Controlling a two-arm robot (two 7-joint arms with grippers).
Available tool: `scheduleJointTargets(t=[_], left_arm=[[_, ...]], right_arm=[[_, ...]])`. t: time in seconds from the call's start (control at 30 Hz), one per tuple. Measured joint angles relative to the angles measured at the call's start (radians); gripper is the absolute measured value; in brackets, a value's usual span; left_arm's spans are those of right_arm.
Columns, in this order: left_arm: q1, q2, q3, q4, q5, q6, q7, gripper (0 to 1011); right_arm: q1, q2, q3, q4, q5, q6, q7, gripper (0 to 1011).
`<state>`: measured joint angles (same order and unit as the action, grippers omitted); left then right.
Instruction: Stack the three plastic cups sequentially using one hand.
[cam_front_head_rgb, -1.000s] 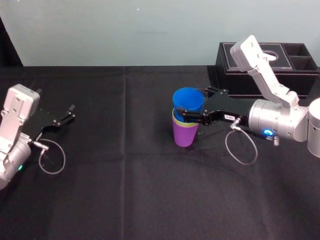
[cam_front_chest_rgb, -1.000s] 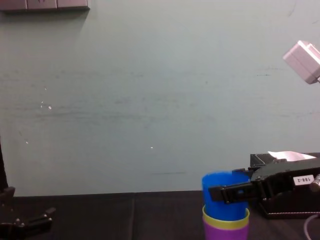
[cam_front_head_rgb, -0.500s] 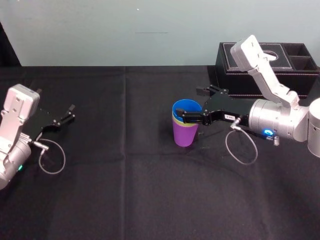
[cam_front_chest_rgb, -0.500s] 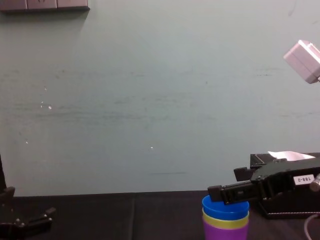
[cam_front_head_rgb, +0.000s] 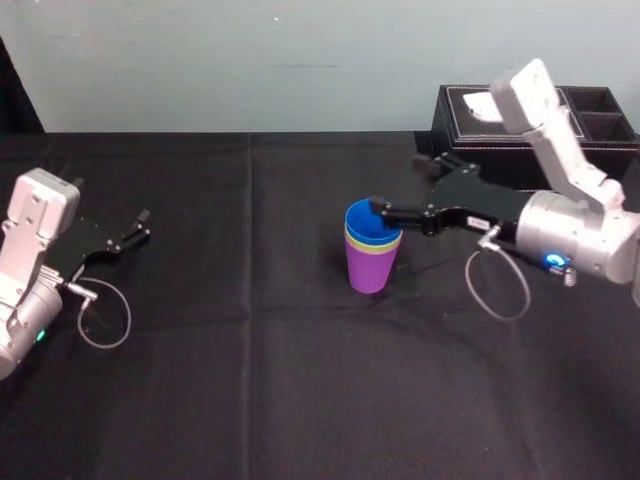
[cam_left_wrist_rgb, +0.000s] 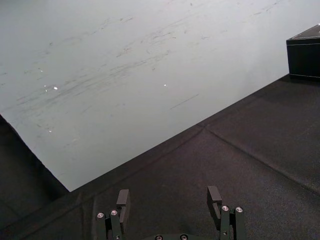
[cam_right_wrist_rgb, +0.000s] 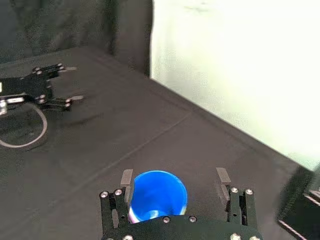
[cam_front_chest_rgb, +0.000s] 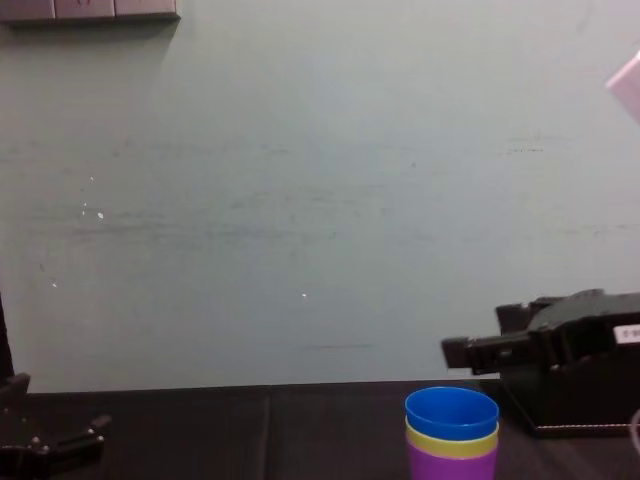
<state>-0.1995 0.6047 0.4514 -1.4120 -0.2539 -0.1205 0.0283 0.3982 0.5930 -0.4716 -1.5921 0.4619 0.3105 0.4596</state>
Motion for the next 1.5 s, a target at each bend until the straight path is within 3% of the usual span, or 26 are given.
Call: scheduleJointTargets(t=[0.27, 0.63, 1.23, 1.5], left_arm=[[0.000, 0.000, 0.000, 0.000, 0.000, 0.000, 0.000, 1011], [0.000, 0.000, 0.000, 0.000, 0.000, 0.000, 0.000, 1011], [0.000, 0.000, 0.000, 0.000, 0.000, 0.000, 0.000, 1011], [0.000, 0.000, 0.000, 0.000, 0.000, 0.000, 0.000, 1011]], right_arm=[[-0.061, 0.017, 0.082, -0.020, 0.002, -0.032, -0.063, 1004], [-0.127, 0.009, 0.172, 0.027, -0.007, -0.052, -0.131, 1004], [-0.147, -0.032, 0.203, 0.142, -0.062, -0.075, -0.150, 1004], [-0.144, -0.037, 0.205, 0.151, -0.067, -0.072, -0.143, 1004]])
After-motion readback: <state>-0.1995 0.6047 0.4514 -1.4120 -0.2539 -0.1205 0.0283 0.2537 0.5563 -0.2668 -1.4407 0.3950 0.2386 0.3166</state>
